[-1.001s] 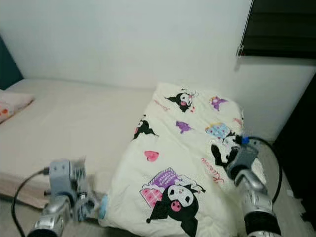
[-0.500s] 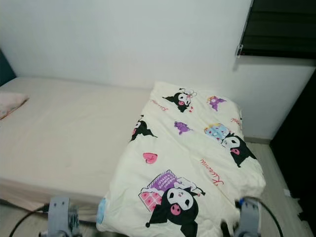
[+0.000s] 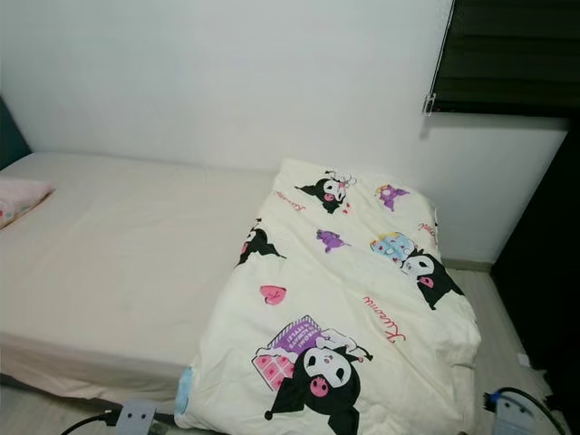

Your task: Clean up the room

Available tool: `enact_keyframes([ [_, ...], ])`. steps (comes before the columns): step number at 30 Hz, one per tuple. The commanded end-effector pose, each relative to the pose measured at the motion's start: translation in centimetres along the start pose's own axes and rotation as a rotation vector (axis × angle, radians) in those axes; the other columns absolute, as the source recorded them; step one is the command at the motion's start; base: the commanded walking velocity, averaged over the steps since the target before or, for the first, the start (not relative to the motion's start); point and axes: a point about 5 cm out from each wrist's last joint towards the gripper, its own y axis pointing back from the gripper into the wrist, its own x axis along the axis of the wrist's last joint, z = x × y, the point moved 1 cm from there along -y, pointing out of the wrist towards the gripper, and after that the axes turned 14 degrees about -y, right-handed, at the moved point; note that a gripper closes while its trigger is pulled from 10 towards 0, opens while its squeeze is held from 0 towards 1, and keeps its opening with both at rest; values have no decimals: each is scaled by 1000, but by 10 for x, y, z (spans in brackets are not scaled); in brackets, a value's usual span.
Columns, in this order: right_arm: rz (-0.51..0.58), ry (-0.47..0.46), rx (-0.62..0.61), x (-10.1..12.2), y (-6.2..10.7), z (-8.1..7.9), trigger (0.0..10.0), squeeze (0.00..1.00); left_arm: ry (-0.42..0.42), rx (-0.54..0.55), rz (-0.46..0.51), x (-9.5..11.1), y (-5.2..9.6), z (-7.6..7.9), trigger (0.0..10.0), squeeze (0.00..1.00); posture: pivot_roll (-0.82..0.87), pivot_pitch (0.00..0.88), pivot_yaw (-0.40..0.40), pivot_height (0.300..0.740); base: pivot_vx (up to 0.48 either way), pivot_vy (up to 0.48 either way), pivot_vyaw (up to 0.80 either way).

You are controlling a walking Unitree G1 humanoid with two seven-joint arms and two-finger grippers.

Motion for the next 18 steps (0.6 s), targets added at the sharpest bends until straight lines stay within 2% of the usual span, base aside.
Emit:
enact_keyframes([
  [1,16,-14,-12,3,0,3,10000,0,-14,3,22,4,-1,-3,10000,0,-113,0,-51,740,0,0,0],
  [6,35,-48,-11,4,0,0,10000,0,-80,-10,42,6,-1,-4,10000,0,-113,0,-22,740,0,0,0],
  [18,14,-47,1,-5,-1,-7,10000,0,-87,6,40,6,-3,-17,10000,0,-108,0,-3,740,0,0,0],
])
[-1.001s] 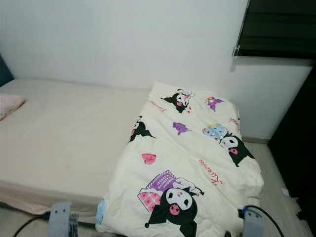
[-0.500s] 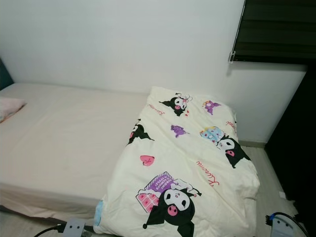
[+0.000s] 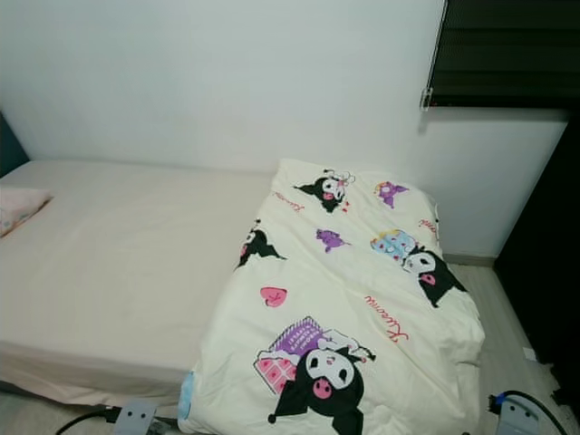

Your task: Clean up the room

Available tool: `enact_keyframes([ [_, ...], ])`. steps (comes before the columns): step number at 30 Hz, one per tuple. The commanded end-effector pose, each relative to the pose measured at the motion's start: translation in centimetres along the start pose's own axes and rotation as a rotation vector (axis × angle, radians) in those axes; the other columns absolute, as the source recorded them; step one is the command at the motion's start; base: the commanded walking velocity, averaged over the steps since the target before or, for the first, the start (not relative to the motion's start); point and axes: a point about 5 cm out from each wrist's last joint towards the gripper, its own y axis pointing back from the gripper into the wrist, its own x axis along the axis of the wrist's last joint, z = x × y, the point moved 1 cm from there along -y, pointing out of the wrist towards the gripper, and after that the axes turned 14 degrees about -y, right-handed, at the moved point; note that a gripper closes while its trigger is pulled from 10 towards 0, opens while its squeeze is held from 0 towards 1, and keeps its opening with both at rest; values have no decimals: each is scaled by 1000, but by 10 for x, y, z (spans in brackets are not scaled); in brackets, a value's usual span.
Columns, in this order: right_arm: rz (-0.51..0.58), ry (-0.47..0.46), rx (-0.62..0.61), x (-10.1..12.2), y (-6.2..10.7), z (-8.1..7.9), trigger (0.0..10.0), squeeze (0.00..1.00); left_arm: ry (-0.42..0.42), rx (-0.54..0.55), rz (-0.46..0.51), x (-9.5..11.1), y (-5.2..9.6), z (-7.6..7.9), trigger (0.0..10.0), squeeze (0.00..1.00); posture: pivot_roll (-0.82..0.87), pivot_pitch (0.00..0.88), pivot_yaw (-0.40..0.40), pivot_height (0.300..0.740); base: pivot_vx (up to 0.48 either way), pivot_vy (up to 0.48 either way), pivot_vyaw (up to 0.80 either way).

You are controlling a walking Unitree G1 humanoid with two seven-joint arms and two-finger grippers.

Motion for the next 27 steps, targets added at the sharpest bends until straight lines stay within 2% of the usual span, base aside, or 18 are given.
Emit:
enact_keyframes([
  [1,-5,-15,7,-4,-1,-5,10000,0,-13,12,11,3,-1,-7,10000,0,-108,0,-3,740,0,0,0],
  [4,-8,-4,16,-3,-2,-9,10000,0,-16,11,16,5,-2,-7,10000,0,-103,0,-3,740,0,0,0],
  [6,-14,32,56,-2,-3,-21,10000,0,-13,8,15,5,-2,-6,10000,0,-99,0,-6,740,0,0,0],
  [8,-14,32,56,-2,-3,-21,10000,0,-13,8,15,5,-2,-6,10000,0,-99,0,-6,740,0,0,0],
  [10,-27,80,102,-3,-5,-33,10000,0,-7,7,10,3,-1,-6,10000,0,-91,0,-6,740,0,0,0],
  [11,-27,80,102,-3,-5,-33,10000,0,-7,7,10,3,-1,-6,10000,0,-91,0,-6,740,0,0,0],
  [13,-63,167,155,-10,-5,-50,10000,0,19,11,-3,1,-1,-7,10000,0,-70,0,-19,740,0,0,0],
  [16,-81,182,164,-15,-6,-55,10000,0,36,17,-9,1,-1,-8,10000,0,-52,0,-33,740,0,0,0],
  [18,-109,184,174,-24,-5,-64,10000,0,89,28,-25,-1,-2,-11,10000,0,-33,0,-42,740,0,0,0],
  [20,-109,184,174,-24,-5,-64,10000,0,89,28,-25,-1,-2,-11,10000,0,-33,0,-42,740,0,0,0],
  [27,-164,234,214,-41,-3,-81,10000,0,134,22,-82,-8,-1,-9,10000,0,-7,0,-63,740,-67,0,0],
])
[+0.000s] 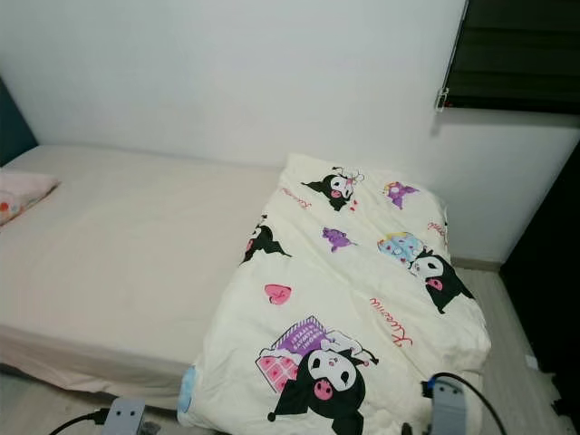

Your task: Clean up the room

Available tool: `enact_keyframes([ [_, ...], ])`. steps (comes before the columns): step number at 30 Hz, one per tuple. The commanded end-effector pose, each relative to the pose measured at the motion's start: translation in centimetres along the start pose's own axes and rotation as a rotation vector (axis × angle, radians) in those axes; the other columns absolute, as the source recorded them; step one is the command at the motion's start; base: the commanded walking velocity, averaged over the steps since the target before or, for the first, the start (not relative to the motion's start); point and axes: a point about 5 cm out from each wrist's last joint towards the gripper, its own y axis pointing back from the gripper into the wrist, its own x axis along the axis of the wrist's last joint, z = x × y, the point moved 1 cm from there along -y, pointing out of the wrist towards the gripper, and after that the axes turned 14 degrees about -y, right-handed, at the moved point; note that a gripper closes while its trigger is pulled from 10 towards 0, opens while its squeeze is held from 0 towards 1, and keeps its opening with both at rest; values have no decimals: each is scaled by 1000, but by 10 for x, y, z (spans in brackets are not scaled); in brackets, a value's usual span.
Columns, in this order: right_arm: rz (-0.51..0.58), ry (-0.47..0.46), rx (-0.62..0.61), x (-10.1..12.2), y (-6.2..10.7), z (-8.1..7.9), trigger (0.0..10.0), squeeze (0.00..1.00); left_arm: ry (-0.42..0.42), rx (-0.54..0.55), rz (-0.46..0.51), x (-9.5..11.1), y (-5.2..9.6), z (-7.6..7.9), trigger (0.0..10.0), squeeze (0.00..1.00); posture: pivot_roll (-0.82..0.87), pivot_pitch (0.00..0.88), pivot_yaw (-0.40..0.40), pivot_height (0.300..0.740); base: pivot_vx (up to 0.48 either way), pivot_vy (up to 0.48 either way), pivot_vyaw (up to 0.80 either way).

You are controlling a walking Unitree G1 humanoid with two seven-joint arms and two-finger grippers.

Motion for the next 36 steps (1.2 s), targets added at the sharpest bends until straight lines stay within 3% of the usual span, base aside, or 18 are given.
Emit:
enact_keyframes([
  [1,-21,20,0,-2,0,-1,10000,0,9,9,-16,-1,-1,-5,10000,0,-7,0,-63,740,-472,0,0],
  [9,-37,38,20,-7,-2,-10,10000,0,5,6,-15,1,-1,-4,10000,0,-5,0,-56,740,-476,0,0],
  [20,-64,21,25,-17,-2,-14,10000,0,-49,-45,-14,2,0,8,10000,0,9,0,-55,740,0,0,0],
  [29,-71,9,4,-23,0,-8,10000,0,-68,-98,-7,1,1,15,10000,0,2,0,-39,740,0,0,0],
  [36,-57,-4,-10,-20,0,-4,10000,0,-83,-109,-4,1,1,13,10000,0,0,0,-37,740,0,-455,0],
])
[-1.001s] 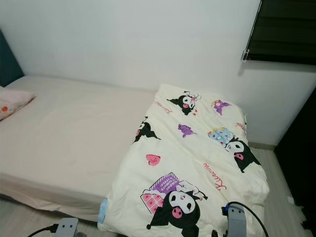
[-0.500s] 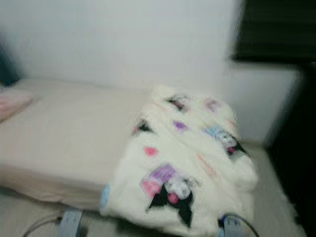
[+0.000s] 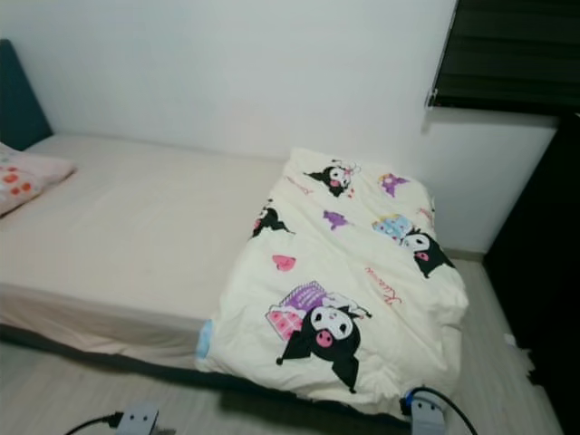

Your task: Clean up the room

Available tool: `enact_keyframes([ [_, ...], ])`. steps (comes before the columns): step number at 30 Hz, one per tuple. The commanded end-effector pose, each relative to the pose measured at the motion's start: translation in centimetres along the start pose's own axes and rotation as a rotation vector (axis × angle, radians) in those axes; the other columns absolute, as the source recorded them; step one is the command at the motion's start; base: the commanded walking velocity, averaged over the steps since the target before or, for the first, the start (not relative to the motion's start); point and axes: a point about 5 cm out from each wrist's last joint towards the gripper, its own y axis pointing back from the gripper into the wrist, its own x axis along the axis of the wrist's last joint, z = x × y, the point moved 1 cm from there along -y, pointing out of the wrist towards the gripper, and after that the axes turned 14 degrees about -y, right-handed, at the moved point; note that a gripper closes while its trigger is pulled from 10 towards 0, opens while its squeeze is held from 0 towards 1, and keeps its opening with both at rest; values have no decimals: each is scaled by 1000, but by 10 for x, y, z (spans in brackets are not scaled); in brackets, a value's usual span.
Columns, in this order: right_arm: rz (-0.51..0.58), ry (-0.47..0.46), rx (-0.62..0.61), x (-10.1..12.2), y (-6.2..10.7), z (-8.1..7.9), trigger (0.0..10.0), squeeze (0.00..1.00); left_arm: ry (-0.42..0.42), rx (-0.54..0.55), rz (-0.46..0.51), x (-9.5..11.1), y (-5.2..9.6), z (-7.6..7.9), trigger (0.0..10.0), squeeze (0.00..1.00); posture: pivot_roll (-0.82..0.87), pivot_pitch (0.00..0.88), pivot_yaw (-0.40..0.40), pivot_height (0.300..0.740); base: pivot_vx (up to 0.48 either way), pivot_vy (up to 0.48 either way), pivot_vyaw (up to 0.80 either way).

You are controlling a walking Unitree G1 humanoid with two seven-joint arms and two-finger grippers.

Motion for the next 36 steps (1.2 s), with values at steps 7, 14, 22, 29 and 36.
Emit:
enact_keyframes([
  [7,46,-26,-24,15,1,6,10000,0,6,-30,3,2,0,8,10000,0,3,0,-41,740,0,-455,0],
  [14,58,-19,-8,20,0,2,10000,0,10,-47,-6,-2,1,13,10000,0,-2,0,-42,740,0,-97,0],
  [22,51,-17,-3,18,0,0,10000,0,11,-55,-8,-3,1,15,10000,0,6,0,-48,740,0,-66,0],
  [29,55,-10,0,20,0,0,10000,0,11,-56,-8,-3,1,14,10000,0,-1,0,-49,740,0,-287,0],
  [36,59,-11,10,21,0,-1,10000,0,-3,-63,-16,-5,2,15,10000,0,1,0,-53,740,0,-337,0],
])
